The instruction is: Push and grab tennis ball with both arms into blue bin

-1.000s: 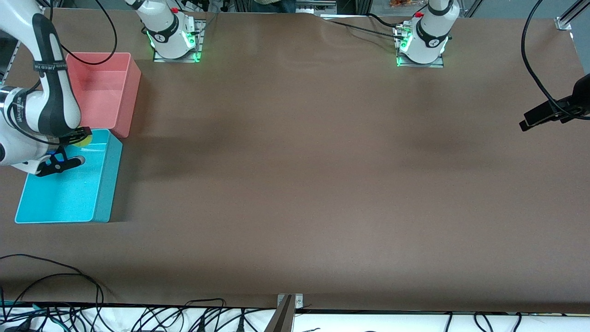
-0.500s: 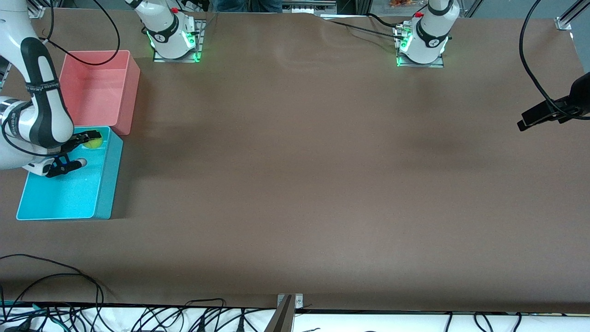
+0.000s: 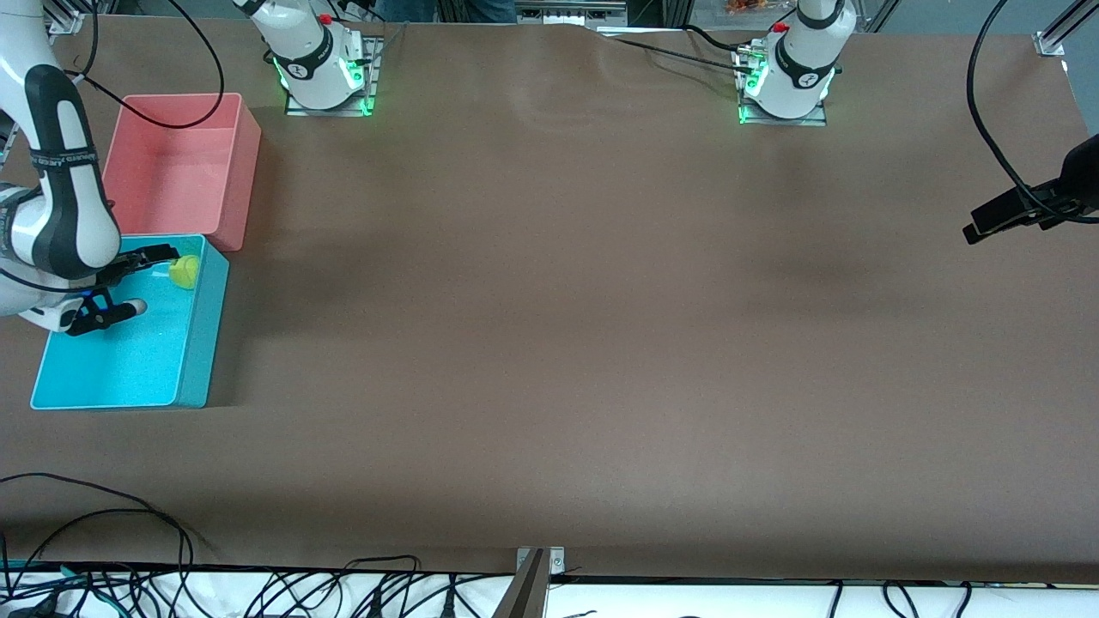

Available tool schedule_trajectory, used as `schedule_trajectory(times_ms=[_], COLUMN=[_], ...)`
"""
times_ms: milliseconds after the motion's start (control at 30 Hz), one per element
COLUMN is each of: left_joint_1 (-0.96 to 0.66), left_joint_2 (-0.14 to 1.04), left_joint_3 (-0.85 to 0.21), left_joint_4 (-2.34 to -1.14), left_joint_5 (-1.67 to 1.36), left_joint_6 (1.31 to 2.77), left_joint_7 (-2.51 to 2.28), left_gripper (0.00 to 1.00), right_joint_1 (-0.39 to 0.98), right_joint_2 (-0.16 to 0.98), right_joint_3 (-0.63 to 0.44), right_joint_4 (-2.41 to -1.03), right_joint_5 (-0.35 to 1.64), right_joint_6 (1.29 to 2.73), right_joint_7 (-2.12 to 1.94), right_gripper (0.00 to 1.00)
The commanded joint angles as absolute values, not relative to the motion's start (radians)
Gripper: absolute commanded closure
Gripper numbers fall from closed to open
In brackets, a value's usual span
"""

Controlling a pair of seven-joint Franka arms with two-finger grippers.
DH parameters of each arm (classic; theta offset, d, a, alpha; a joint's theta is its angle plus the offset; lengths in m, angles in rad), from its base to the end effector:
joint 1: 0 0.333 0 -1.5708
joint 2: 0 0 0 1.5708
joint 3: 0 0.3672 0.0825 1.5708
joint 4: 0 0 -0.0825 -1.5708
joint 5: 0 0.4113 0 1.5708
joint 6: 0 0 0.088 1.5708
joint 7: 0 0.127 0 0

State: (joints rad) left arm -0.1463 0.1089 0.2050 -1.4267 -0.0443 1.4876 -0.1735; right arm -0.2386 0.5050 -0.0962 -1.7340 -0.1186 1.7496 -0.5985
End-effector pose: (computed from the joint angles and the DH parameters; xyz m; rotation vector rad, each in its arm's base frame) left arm 0.6109 0.0221 0.6562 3.1009 0.3564 -0.0733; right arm 0.6042 -0.2187 0.2734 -2.9299 -0.4643 0.7674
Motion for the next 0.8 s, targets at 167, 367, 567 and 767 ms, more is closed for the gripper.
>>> schedule_trajectory(times_ms=[167,367,567,767], left_joint_1=[-0.158,-0.158,-0.158,-0.158], left_joint_2=[0.094,0.094,0.094,0.094], left_joint_3=[0.215,0.215,0.215,0.215], left_joint_4=[-1.443,-1.443,-1.443,-1.443], left_joint_5=[-0.058,-0.058,-0.058,-0.058], left_joint_6=[1.493,1.493,1.493,1.493], left_joint_7=[-0.164,-0.164,-0.164,-0.164], left_gripper=[0.0,0.0,0.0,0.0], right_joint_1=[-0.218,-0.163,-0.054,0.015], right_joint_2=[0.494,0.451,0.396,0.331], right_joint_3=[-0.084,-0.083,-0.083,-0.083], right_joint_4=[-1.568,-1.468,-1.393,-1.368], right_joint_5=[-0.103,-0.1,-0.101,-0.103], right_joint_6=[1.494,1.315,1.194,1.177], right_joint_7=[-0.598,-0.483,-0.318,-0.247], right_gripper=[0.0,0.0,0.0,0.0])
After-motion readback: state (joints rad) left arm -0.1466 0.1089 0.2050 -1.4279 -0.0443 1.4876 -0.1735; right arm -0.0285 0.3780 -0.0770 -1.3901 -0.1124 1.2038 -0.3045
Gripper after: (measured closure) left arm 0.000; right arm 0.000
